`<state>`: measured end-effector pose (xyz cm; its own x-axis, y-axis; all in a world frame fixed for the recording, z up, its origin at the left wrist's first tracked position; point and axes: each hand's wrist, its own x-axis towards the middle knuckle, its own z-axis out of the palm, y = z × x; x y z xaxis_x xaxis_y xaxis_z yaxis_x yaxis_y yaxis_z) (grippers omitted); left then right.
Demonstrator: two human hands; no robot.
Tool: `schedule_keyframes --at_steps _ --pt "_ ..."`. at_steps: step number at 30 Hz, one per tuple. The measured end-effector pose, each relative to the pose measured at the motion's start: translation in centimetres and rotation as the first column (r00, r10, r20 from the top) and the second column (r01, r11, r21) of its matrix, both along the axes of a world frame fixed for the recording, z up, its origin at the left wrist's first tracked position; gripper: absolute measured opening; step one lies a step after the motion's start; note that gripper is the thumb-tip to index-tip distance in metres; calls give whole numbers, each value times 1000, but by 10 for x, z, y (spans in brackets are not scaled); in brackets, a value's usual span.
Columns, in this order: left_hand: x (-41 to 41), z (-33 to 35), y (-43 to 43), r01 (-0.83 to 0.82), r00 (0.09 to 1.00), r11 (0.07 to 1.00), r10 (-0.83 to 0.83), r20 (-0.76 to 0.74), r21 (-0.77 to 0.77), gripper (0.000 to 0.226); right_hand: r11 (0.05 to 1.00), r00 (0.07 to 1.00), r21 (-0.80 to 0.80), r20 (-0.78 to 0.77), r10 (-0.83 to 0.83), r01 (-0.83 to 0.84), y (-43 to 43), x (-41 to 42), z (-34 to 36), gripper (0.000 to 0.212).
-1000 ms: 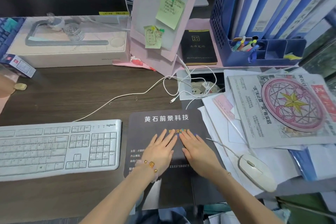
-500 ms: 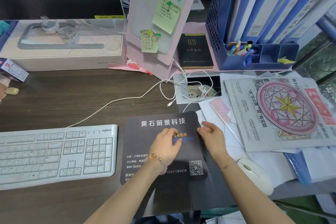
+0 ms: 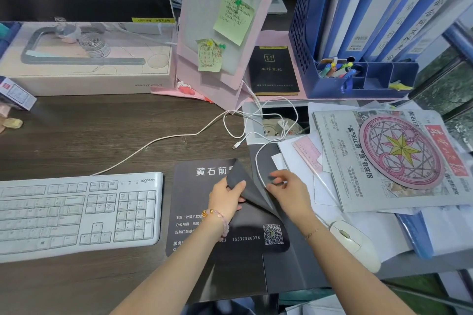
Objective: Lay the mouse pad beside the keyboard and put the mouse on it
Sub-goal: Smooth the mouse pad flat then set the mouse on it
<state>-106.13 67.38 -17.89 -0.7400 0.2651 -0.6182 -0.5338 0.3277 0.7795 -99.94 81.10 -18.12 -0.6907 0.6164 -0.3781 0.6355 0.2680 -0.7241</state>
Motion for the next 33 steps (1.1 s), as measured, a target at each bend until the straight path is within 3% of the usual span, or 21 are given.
schedule_keyframes --at_steps 4,8,10,14,16,19,20,23,29,33 --pt "2 -2 -5 -12 1000 1000 12 10 26 10 971 974 160 165 153 -179 6 -1 -6 20" --pt "2 -3 -2 -12 1000 1000 12 -23 18 5 939 931 179 277 239 -295 7 -3 -4 16" --pt "2 -2 4 14 998 1000 -13 -63 16 9 970 963 135 210 170 -201 12 -2 -3 20" --pt "4 -3 26 141 960 986 -158 -230 -89 25 991 997 -130 -78 11 -21 27 -1 12 23" --pt "7 -11 38 216 886 953 -283 -367 -215 25 980 984 -200 -173 -47 12 33 -1 20 27" --pt "14 -28 48 289 648 792 -575 -499 -538 37 973 969 -225 -226 -105 53 41 0 28 32" --pt "16 -31 49 298 571 725 -657 -492 -621 43 968 964 -243 -237 -124 65 43 1 28 33" --pt "24 -43 56 299 457 577 -786 -417 -760 55 951 956 -296 -243 -165 89 47 2 30 31" --pt "24 -42 75 373 406 483 -853 -328 -793 68 933 961 -342 -205 -187 109 57 2 25 14" --pt "22 -42 85 379 358 443 -880 -313 -812 64 920 957 -374 -206 -204 116 60 5 25 11"
